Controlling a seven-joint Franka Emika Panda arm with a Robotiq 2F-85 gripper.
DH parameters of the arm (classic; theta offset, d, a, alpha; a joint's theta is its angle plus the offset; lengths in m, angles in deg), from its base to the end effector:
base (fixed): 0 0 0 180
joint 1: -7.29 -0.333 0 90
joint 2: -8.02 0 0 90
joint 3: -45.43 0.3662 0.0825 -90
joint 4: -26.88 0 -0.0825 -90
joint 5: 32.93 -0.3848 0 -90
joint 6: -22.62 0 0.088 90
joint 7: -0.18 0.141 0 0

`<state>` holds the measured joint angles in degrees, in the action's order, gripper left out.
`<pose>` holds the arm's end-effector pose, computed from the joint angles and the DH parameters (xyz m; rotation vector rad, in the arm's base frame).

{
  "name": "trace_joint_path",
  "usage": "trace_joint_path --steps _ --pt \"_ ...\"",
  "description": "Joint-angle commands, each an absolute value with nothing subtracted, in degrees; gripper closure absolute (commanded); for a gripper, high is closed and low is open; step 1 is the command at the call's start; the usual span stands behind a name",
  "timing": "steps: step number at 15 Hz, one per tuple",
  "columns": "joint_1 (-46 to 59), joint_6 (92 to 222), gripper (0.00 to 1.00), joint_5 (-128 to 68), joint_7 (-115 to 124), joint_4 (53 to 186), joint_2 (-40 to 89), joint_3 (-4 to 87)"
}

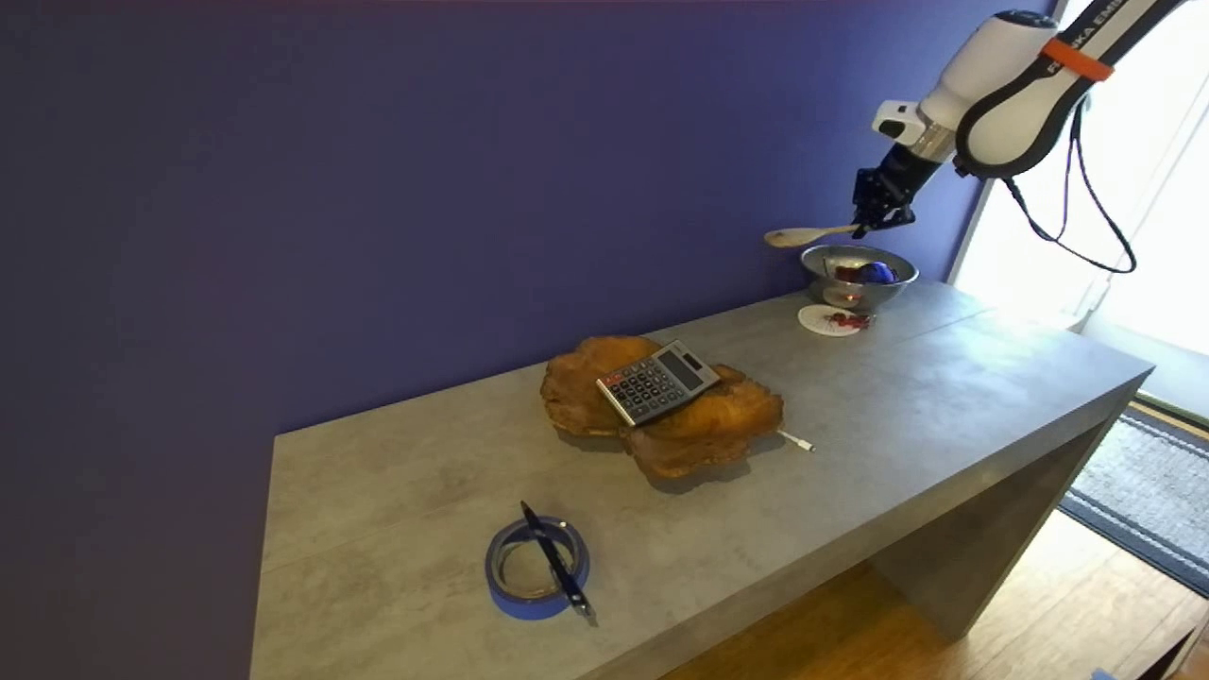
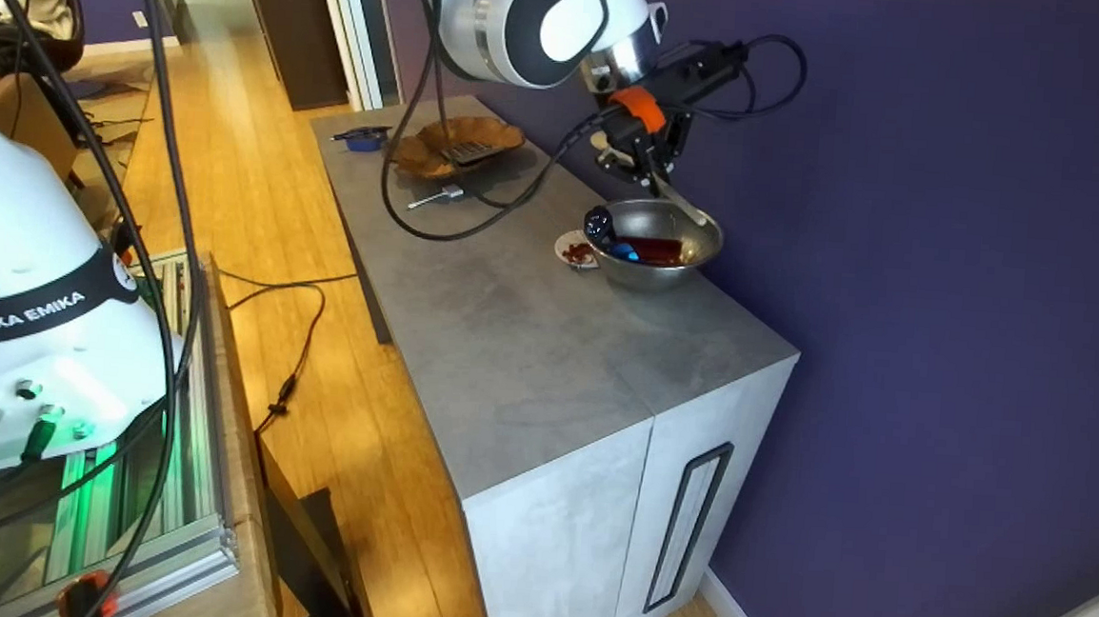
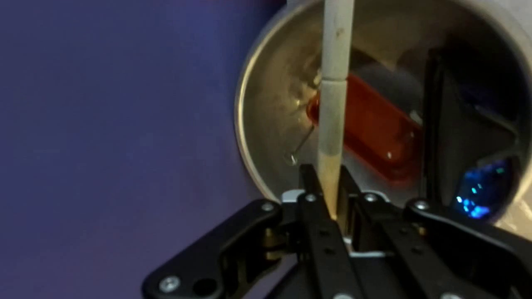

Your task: Put the wooden spoon on the tray

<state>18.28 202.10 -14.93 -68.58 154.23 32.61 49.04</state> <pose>0.6191 -0.0544 0.2458 2.1374 1.7508 0.4847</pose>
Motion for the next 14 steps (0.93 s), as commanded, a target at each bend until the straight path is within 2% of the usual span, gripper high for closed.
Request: trace_joint_path --steps 1,5,10,11,12,14 --pt "21.63 202.08 0.97 -15.31 -72.33 161.66 25.60 60.16" --pt "15.02 191.60 0.97 -14.95 -70.12 159.34 23.92 65.98" --pt "6.20 176.48 0.97 -21.97 -73.52 152.92 29.33 71.73" --pt "5.41 180.43 0.97 -20.10 -71.51 156.10 26.35 68.40" --pt "4.05 179.74 0.87 -20.87 -71.41 155.61 26.87 68.66" --pt "3.15 179.88 0.87 -20.61 -71.05 155.58 26.97 67.76"
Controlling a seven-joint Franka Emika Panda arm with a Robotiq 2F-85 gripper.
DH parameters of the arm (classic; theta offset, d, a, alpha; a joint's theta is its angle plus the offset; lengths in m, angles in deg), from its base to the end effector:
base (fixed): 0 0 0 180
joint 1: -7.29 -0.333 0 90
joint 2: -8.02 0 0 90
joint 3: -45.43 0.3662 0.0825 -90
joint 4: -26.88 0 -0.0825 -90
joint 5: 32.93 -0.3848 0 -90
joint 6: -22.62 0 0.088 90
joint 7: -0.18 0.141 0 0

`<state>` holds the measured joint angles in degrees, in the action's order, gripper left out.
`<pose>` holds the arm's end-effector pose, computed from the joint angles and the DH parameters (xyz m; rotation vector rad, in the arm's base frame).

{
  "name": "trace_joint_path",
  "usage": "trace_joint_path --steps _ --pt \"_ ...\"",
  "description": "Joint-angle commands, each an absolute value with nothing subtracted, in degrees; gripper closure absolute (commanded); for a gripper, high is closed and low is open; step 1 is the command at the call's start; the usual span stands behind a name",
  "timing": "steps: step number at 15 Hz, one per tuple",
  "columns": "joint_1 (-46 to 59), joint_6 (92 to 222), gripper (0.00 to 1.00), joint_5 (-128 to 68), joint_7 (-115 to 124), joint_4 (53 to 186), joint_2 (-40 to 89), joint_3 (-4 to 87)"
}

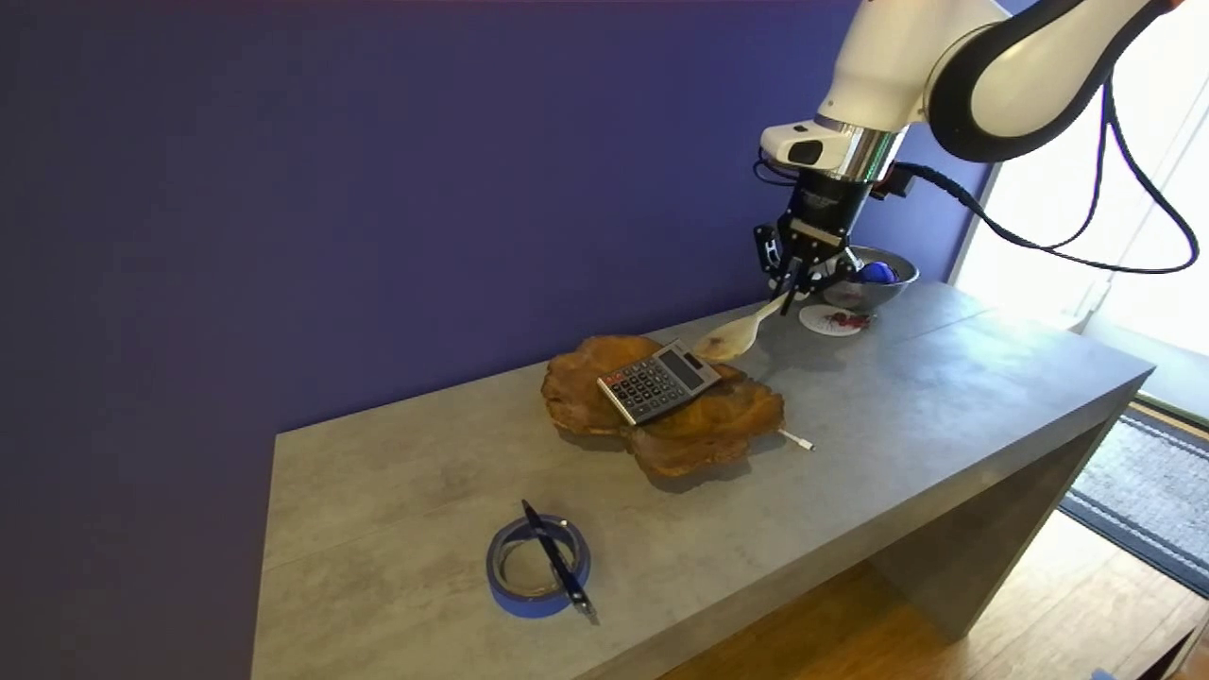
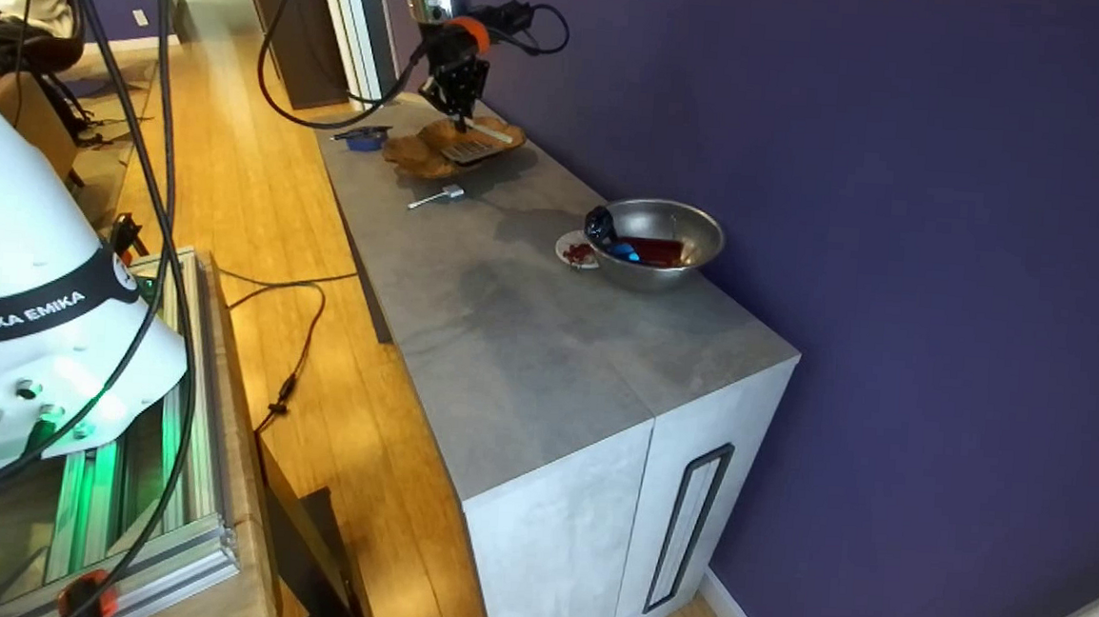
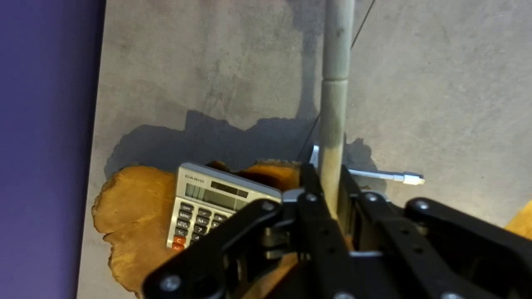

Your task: Put the wooden spoon on the tray

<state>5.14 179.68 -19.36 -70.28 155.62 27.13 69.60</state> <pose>0.5215 0.2621 0.2620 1.8293 2.4648 0.2972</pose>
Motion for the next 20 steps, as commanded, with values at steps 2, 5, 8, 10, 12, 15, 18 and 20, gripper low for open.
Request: trace_joint_path --steps 2,5,8,10,12,15,18,20 --pt "3.64 179.94 0.87 -20.58 -71.27 155.58 26.95 66.95" --pt "-0.96 184.33 0.97 -18.08 -65.77 154.00 30.53 65.08" --pt "-5.12 186.15 0.97 -17.03 -63.19 153.51 32.36 64.75" --pt "-8.65 186.27 0.97 -15.53 -59.25 152.65 33.19 63.10" --pt "-10.71 184.61 0.97 -15.02 -56.33 151.12 34.44 62.56" --pt "-12.78 181.45 0.97 -14.42 -52.29 149.29 35.62 61.78" --pt "-10.82 181.15 0.97 -15.29 -53.96 150.18 35.62 64.05" --pt "-10.75 180.91 0.87 -15.35 -53.95 149.93 36.10 64.30"
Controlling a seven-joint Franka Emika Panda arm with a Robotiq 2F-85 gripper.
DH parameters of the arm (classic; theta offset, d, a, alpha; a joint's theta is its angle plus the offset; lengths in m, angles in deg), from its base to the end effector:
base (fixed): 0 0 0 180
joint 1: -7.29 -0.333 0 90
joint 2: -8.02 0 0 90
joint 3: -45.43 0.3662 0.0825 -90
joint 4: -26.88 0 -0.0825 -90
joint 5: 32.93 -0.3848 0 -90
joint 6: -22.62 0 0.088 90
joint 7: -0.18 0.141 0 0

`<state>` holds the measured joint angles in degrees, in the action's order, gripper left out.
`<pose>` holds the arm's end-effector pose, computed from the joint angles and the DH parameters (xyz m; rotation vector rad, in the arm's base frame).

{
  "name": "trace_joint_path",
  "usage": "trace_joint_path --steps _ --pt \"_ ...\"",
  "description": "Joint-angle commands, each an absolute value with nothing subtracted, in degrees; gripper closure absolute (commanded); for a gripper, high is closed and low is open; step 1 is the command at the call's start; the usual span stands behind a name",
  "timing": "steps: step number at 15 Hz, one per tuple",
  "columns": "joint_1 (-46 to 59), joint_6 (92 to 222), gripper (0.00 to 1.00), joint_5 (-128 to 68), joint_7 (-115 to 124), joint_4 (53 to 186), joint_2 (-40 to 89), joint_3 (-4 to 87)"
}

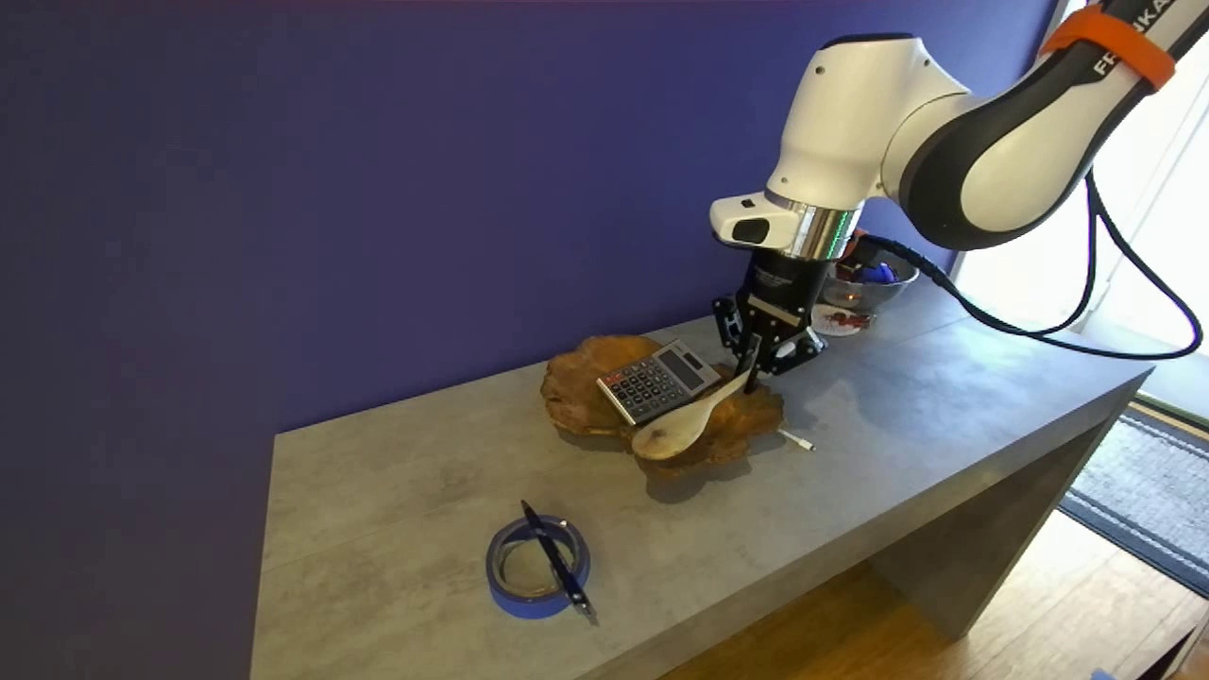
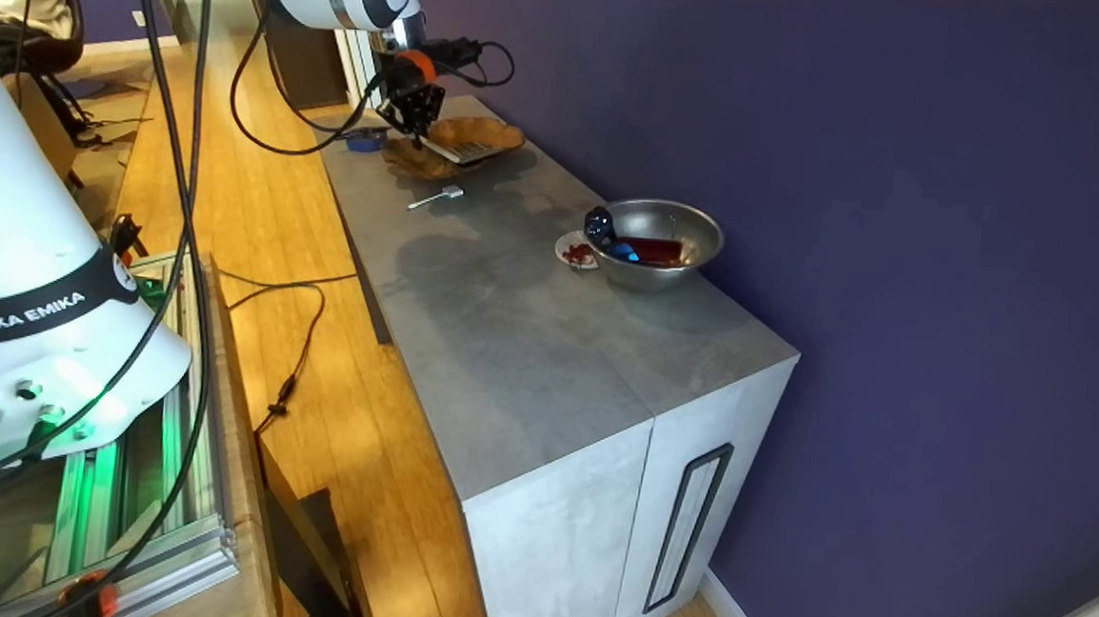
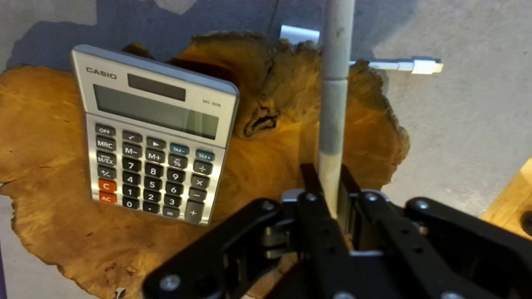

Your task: Put the wooden spoon on the tray

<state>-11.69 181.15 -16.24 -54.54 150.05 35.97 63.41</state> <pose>0.4840 0.3718 0.2067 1.9180 2.4597 0.2615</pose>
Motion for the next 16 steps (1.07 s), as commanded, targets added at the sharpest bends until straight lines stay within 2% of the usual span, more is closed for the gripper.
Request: trace_joint_path --steps 1,14,15,16 --pt "-10.66 180.91 0.97 -15.36 -53.95 149.93 36.10 64.29" --pt "-13.20 179.67 0.97 -15.27 -42.16 142.90 43.05 63.99" --pt "-13.35 179.25 0.62 -15.18 -42.06 142.50 43.47 63.97" --pt "-13.30 178.92 0.61 -15.28 -42.03 142.30 43.73 64.14"
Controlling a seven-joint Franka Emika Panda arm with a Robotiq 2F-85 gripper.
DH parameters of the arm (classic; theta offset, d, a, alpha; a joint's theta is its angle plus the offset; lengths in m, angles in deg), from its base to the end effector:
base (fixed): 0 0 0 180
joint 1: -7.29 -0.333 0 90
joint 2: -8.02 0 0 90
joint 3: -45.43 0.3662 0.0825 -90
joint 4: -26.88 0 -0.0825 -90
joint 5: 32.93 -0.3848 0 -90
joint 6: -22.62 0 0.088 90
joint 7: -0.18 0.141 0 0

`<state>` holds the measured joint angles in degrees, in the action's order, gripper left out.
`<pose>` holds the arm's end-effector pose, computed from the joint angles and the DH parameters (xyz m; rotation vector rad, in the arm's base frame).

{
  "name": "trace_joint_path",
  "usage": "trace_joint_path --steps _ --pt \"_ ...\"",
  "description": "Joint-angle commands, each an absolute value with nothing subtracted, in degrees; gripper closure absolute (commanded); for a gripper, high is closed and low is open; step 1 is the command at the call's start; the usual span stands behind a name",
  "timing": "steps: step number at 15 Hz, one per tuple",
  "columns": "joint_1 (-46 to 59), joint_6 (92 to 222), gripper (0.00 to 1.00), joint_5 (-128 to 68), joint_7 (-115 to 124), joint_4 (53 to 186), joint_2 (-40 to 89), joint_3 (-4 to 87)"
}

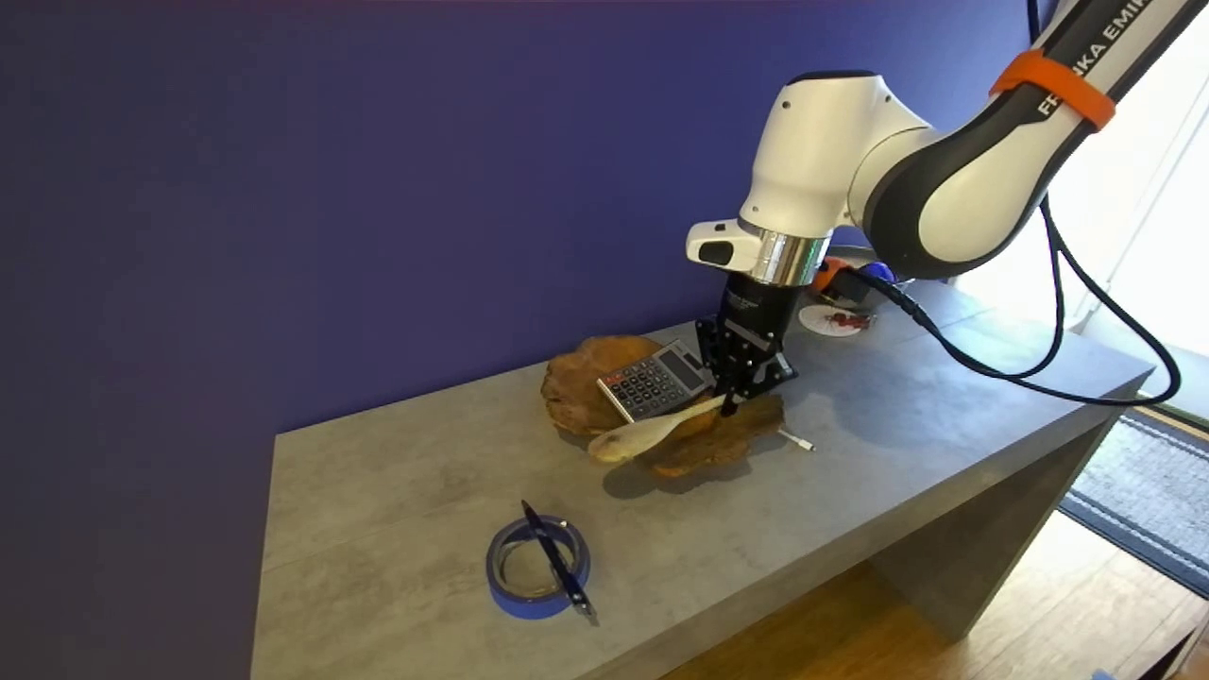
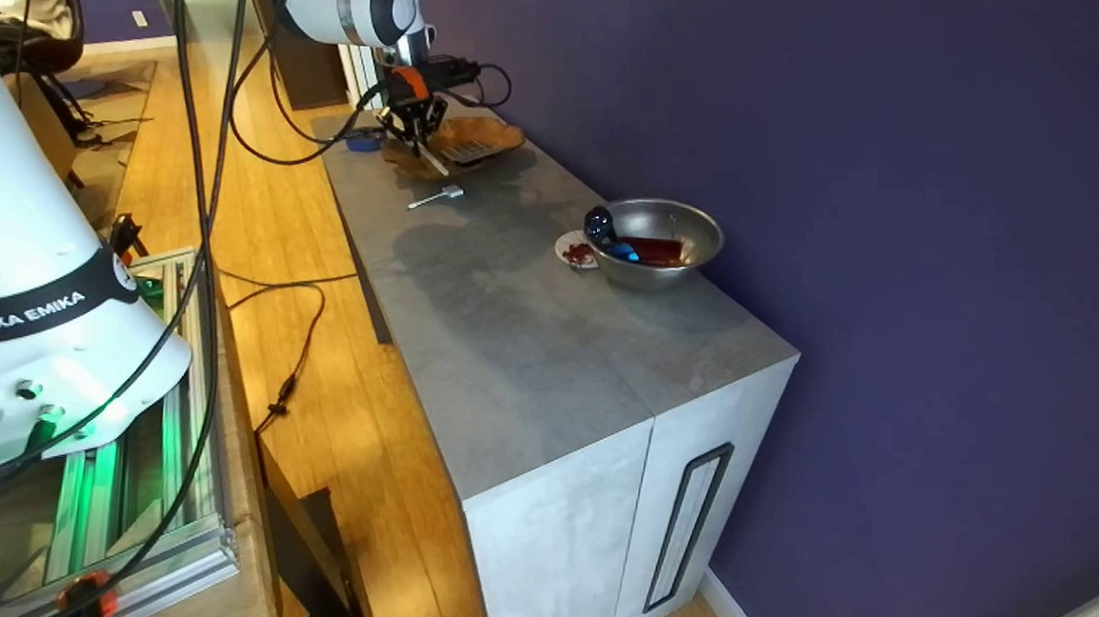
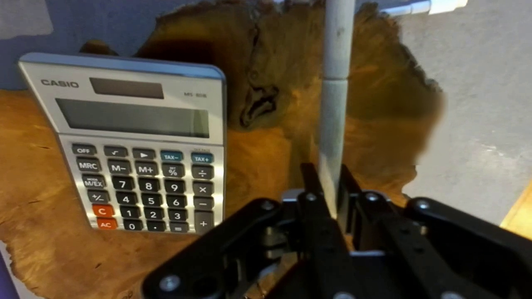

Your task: Put the wooden spoon on the tray

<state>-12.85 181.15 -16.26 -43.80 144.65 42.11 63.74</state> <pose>0.4955 0.3978 0.1783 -2.1140 -2.2578 -0.2554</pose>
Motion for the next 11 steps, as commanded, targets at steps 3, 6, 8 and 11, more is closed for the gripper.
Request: trace_joint_path --steps 3,6,8,11 --pt "-13.27 179.55 0.40 -14.78 -40.17 144.41 40.96 63.29" --pt "-11.63 184.75 0.19 -14.87 -37.70 150.31 35.02 63.10" --pt "-10.51 191.91 0.05 -13.90 -35.85 156.44 29.76 62.40" --pt "-9.68 192.90 0.09 -13.21 -36.77 153.08 32.69 63.05"
